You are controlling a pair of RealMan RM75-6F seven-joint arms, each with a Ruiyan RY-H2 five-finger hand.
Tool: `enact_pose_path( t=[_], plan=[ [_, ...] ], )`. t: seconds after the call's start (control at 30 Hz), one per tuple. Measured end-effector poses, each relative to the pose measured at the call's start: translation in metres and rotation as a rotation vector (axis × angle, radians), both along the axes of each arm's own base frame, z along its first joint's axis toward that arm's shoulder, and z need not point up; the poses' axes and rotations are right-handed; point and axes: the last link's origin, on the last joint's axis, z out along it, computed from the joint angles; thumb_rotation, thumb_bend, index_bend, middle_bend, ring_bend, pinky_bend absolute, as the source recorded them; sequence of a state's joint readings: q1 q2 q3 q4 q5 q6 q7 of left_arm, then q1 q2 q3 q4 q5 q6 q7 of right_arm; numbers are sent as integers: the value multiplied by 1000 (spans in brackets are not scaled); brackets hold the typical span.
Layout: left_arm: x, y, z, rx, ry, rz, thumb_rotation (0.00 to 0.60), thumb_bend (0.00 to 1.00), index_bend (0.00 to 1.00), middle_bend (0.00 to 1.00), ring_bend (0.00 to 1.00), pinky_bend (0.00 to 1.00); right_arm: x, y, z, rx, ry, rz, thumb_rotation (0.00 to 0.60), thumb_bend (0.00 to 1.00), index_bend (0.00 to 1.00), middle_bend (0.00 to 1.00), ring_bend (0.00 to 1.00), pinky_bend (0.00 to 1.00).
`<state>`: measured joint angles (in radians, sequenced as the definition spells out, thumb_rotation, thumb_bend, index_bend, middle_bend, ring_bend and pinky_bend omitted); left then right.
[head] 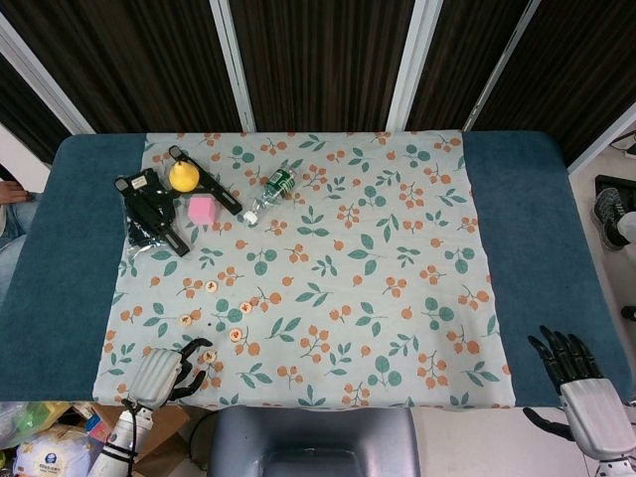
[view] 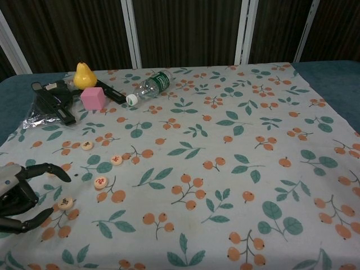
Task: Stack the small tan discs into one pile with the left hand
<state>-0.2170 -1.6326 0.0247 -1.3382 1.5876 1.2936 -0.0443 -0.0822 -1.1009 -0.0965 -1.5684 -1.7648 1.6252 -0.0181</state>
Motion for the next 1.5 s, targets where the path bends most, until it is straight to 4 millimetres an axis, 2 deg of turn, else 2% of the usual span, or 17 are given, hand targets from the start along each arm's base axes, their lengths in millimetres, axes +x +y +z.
enact_pose_path(
  t=[0.6, 1.5],
  plan=[
    [-4, 11, -20, -19, 41, 40, 600, 391, 364, 1000, 1000, 1000, 0, 1, 1, -3, -3, 3, 600, 102, 0, 0, 0, 0],
    [-7, 16, -26, -20, 40, 58, 600, 390, 466, 1000, 1000, 1000, 0, 1, 2, -6, -2, 4, 600, 102, 0, 0, 0, 0]
  ],
)
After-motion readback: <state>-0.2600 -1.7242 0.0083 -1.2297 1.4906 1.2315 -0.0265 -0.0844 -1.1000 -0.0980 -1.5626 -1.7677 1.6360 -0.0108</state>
